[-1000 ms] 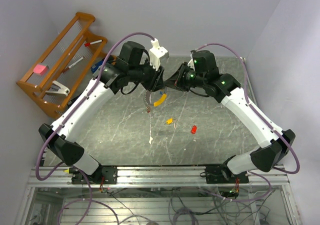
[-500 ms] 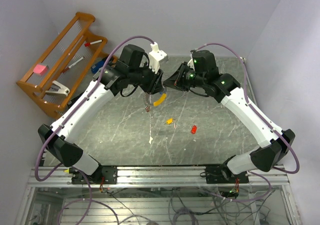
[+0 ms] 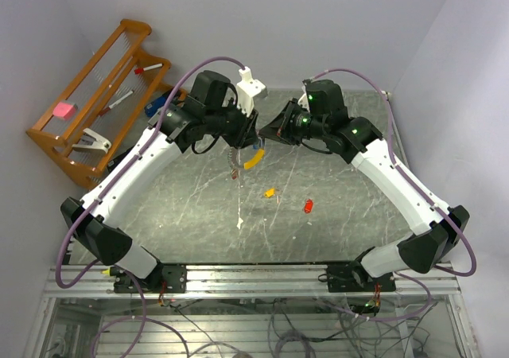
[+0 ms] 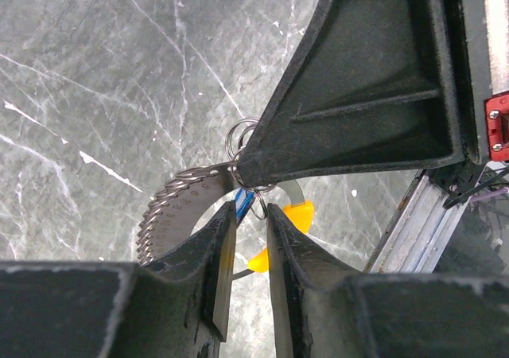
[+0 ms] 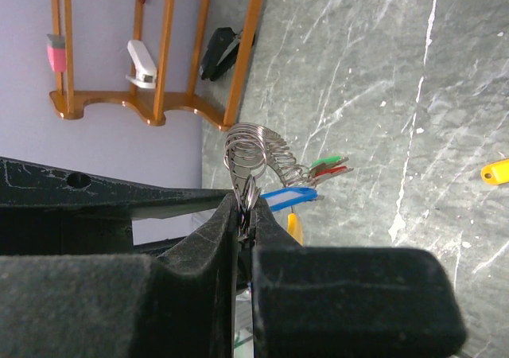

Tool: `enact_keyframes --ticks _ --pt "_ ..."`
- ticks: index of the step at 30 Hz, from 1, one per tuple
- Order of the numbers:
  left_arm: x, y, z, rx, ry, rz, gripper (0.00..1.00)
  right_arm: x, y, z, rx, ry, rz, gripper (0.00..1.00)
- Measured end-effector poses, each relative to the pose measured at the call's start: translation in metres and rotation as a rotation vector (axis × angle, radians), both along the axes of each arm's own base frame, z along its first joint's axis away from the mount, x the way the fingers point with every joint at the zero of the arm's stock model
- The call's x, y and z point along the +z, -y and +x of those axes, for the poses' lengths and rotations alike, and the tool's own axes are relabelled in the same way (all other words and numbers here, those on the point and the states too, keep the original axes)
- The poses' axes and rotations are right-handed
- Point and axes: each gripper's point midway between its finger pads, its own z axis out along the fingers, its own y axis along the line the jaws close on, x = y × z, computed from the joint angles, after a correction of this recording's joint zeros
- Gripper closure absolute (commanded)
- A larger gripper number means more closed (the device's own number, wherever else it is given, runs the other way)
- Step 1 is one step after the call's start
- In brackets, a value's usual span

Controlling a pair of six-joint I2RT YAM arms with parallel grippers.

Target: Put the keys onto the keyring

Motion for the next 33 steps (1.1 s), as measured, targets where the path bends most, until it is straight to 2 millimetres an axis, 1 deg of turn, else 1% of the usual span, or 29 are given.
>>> enact_keyframes --ticks 6,7,8,9,10,20,23,28,33 --pt "-0.001 -0.001 0.002 0.003 0.009 0.008 0.74 0.001 -0.002 -0.003 0.017 -0.005 0.006 1.00" --pt "-0.001 -0.001 0.002 0.002 0.013 0.011 0.78 0.001 -0.002 -0.003 0.021 -0.004 0.006 1.00" --pt "-0.001 -0.002 0.002 -0.001 0.017 0.013 0.87 0.001 -0.002 -0.003 0.022 -0.004 0.007 1.00" --pt "-0.001 -0.002 0.002 -0.003 0.020 0.014 0.92 0.001 -0.002 -0.004 0.024 -0.005 0.007 1.00" --pt "-0.001 -0.002 0.002 -0.006 0.023 0.016 0.93 0.001 -0.002 -0.004 0.026 -0.003 0.005 1.00" --pt "0.000 -0.004 0.001 -0.044 0.055 0.040 0.93 0.001 0.000 -0.007 0.075 -0.004 -0.019 1.00" --pt "0.005 -0.005 0.000 -0.059 0.077 0.044 0.93 0.006 0.001 -0.008 0.108 -0.002 -0.019 1.00" --pt "0.016 -0.008 -0.004 -0.087 0.106 0.059 0.93 0.017 -0.004 -0.009 0.190 0.024 -0.022 1.00" --pt "0.019 -0.010 -0.008 -0.129 0.110 0.085 0.93 0.020 -0.006 -0.013 0.268 0.057 -0.046 1.00"
